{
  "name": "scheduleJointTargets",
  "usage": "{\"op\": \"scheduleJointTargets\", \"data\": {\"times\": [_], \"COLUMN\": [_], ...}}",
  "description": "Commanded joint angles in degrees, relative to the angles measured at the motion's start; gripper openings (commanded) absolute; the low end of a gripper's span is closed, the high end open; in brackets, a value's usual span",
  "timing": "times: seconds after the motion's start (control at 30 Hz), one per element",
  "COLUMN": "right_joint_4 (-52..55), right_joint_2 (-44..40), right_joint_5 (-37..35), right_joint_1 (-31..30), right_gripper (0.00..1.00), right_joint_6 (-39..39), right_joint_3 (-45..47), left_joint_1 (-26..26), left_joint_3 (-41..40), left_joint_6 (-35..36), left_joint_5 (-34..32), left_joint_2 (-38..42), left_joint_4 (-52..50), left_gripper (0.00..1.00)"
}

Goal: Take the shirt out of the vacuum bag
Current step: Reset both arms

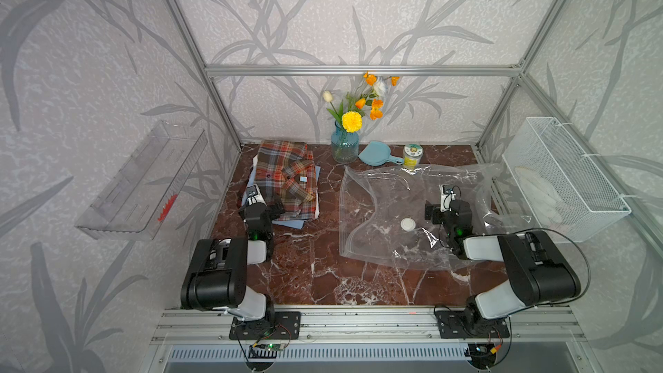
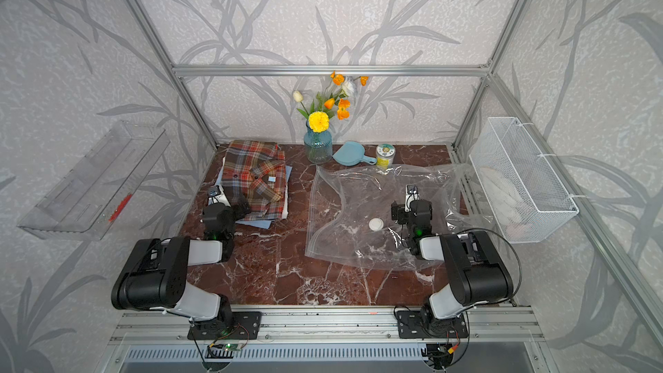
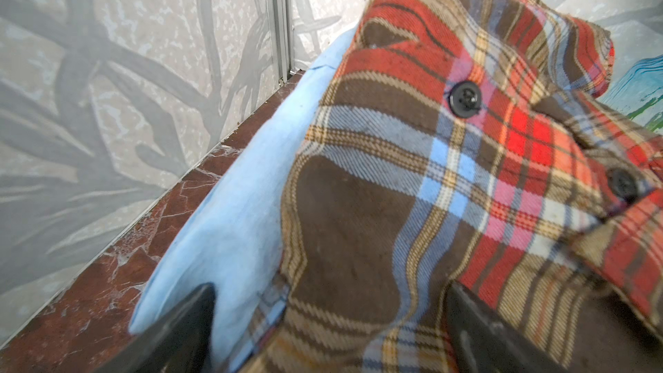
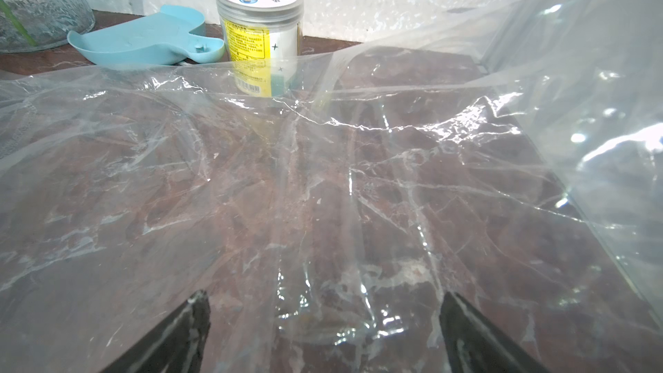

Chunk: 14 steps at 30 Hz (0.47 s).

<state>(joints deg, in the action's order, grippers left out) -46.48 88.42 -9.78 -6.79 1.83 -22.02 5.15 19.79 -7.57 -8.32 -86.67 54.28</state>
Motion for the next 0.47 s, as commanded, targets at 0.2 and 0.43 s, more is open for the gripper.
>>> {"op": "scheduleJointTargets", "data": {"times": [0.2, 0.43], "right_joint_4": [-1.00, -1.06], "right_joint_2": [-0.73, -0.78], "right_joint_5": [0.45, 0.46], "right_joint_1": [0.06, 0.11], "right_gripper": [0.99, 0.99], "right_joint_6": [0.30, 0.36], "right_joint_3": [-1.05, -1.01], "left_joint_1": [-0.52, -0.57], "left_joint_3": [0.80, 0.78], "left_joint_6": [0.90, 0.92], "left_joint_5": [2.50, 2.48], "left_joint_2": [0.14, 0.10], "left_joint_4": [-3.57, -3.61], "left_gripper": [1.00, 1.00]}}
